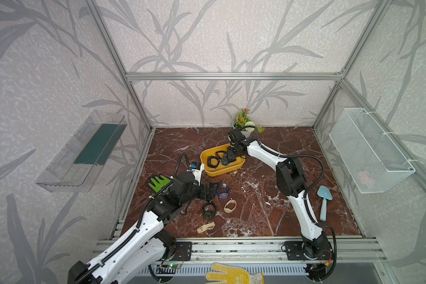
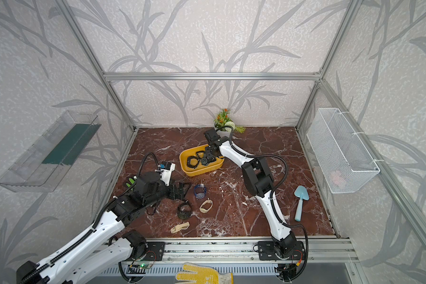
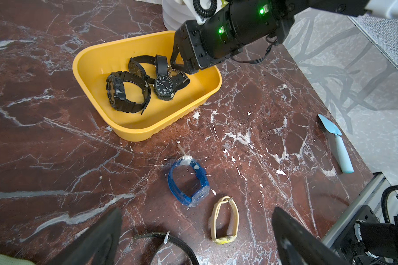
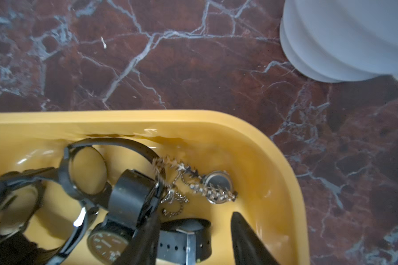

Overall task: Put the watch into the storage box
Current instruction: Place the watch in the storage box, then pick up the watch at the center of the board.

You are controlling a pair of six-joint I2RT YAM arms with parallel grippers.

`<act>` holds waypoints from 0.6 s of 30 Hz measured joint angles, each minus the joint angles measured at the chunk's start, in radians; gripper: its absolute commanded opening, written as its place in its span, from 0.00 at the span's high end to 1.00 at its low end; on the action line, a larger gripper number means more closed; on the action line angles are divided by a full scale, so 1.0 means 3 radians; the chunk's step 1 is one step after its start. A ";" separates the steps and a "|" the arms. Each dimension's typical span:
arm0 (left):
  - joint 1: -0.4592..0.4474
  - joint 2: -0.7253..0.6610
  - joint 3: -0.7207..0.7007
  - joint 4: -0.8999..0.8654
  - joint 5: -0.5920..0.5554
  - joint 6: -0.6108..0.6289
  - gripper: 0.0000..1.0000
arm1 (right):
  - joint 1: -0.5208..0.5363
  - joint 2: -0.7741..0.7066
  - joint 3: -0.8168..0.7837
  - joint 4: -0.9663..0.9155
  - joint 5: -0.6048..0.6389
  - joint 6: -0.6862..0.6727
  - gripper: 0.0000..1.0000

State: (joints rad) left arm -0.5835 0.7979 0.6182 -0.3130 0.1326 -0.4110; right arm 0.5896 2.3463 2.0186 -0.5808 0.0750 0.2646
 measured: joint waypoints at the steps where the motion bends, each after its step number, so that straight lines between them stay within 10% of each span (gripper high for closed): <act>1: 0.0000 -0.0010 0.0000 -0.0008 0.0013 0.0000 0.01 | 0.0001 -0.0069 -0.0028 0.0005 -0.0019 0.0003 0.33; 18: -0.0067 -0.0278 -0.0031 -0.0159 0.0237 -0.0169 0.01 | 0.0177 -0.2256 -0.2111 0.0534 -0.0193 0.0135 0.20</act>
State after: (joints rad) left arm -0.6037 0.7143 0.6090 -0.3607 0.2035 -0.4618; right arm 0.6426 1.6695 1.3853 -0.4206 0.0170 0.3050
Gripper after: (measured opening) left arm 0.992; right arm 0.796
